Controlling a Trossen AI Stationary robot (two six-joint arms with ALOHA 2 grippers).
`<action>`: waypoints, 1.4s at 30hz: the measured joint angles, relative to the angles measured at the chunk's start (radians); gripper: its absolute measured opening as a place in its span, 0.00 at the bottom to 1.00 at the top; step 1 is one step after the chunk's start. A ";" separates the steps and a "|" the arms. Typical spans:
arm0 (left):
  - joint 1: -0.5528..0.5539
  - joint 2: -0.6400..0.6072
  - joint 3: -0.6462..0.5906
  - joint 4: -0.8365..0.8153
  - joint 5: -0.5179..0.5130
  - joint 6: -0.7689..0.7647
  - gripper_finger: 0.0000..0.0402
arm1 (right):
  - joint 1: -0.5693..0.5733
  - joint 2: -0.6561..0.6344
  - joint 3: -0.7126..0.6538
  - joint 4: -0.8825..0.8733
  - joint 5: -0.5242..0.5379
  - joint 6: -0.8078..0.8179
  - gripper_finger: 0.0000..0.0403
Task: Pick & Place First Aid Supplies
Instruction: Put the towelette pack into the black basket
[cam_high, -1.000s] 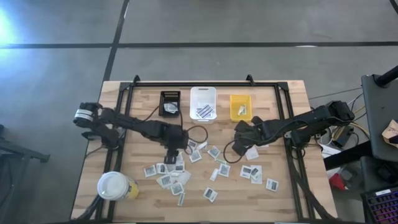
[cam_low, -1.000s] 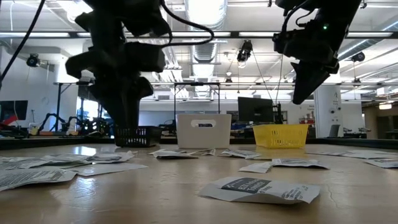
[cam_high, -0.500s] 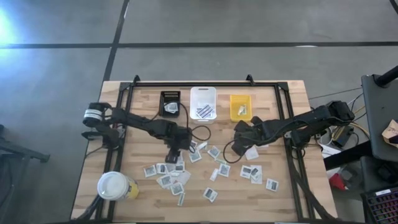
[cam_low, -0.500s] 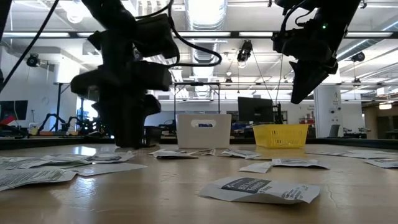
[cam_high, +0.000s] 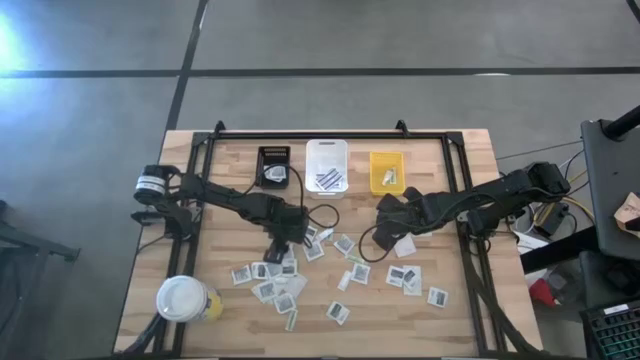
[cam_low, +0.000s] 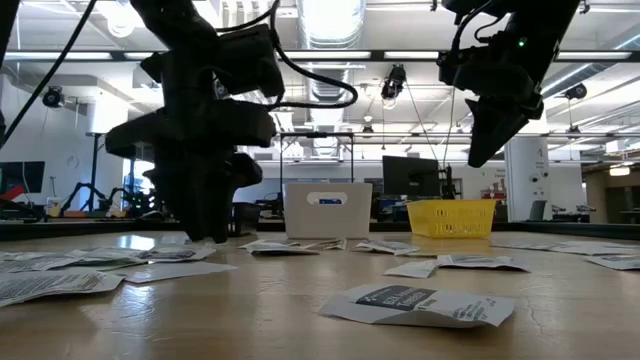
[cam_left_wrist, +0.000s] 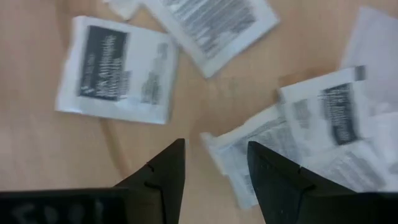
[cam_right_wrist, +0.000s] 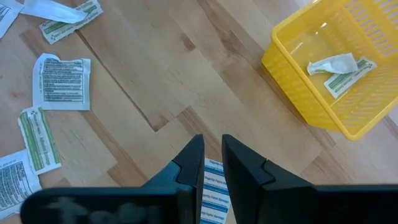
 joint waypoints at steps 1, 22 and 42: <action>0.000 0.002 -0.005 0.001 -0.002 0.000 0.41 | 0.000 0.000 0.000 0.001 0.000 0.000 0.13; -0.006 -0.013 0.009 -0.033 0.135 0.014 0.41 | 0.000 0.000 -0.004 0.010 0.000 0.001 0.13; -0.012 0.099 -0.001 -0.064 0.035 0.179 0.32 | 0.000 0.000 -0.008 0.019 0.000 -0.001 0.13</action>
